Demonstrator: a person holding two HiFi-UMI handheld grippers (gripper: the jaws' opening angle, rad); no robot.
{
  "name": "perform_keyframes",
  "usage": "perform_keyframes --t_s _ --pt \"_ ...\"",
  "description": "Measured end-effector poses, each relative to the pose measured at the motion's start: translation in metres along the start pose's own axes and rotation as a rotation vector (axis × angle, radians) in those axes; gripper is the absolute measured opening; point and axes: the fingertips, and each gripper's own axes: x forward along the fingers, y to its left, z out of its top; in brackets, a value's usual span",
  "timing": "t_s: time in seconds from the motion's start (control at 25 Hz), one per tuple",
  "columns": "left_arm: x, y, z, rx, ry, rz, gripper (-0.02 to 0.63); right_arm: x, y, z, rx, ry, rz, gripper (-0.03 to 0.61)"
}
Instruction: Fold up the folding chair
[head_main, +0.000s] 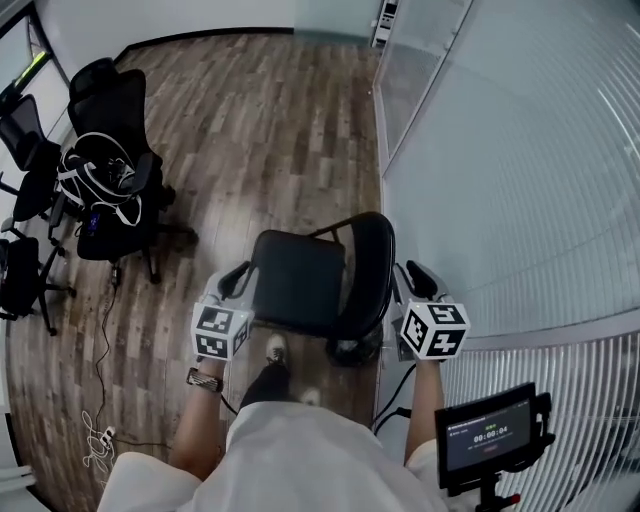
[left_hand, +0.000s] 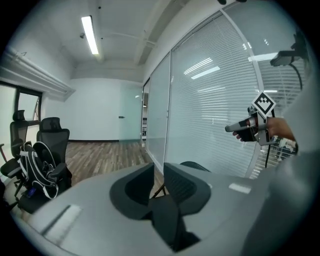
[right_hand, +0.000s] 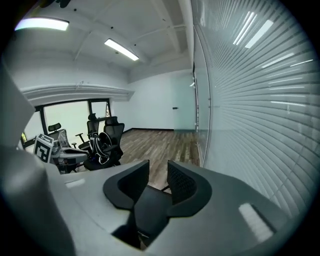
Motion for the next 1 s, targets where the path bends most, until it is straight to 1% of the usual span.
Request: perform_keyframes --t_s 0.08,0.16,0.24,0.4,0.64,0.76,1.0 --pt "0.016 0.013 -0.01 -0.014 0.032 -0.01 0.068 0.02 -0.008 -0.005 0.006 0.039 -0.011 0.12" --pt "0.03 0.024 -0.023 -0.031 0.066 -0.019 0.08 0.038 -0.019 -0.017 0.018 0.1 -0.029 0.13" --pt "0.042 0.034 -0.037 -0.041 0.099 -0.019 0.087 0.054 -0.032 -0.033 0.038 0.163 -0.05 0.15" --pt "0.061 0.054 -0.07 -0.066 0.159 -0.027 0.103 0.076 -0.055 -0.07 0.086 0.271 -0.078 0.158" --pt "0.081 0.076 -0.13 -0.081 0.257 -0.08 0.126 0.102 -0.079 -0.118 0.142 0.404 -0.124 0.161" --pt "0.092 0.075 -0.16 -0.103 0.306 -0.123 0.14 0.111 -0.089 -0.135 0.167 0.445 -0.141 0.167" --pt "0.115 0.076 -0.221 -0.161 0.413 -0.196 0.152 0.123 -0.108 -0.157 0.193 0.491 -0.175 0.187"
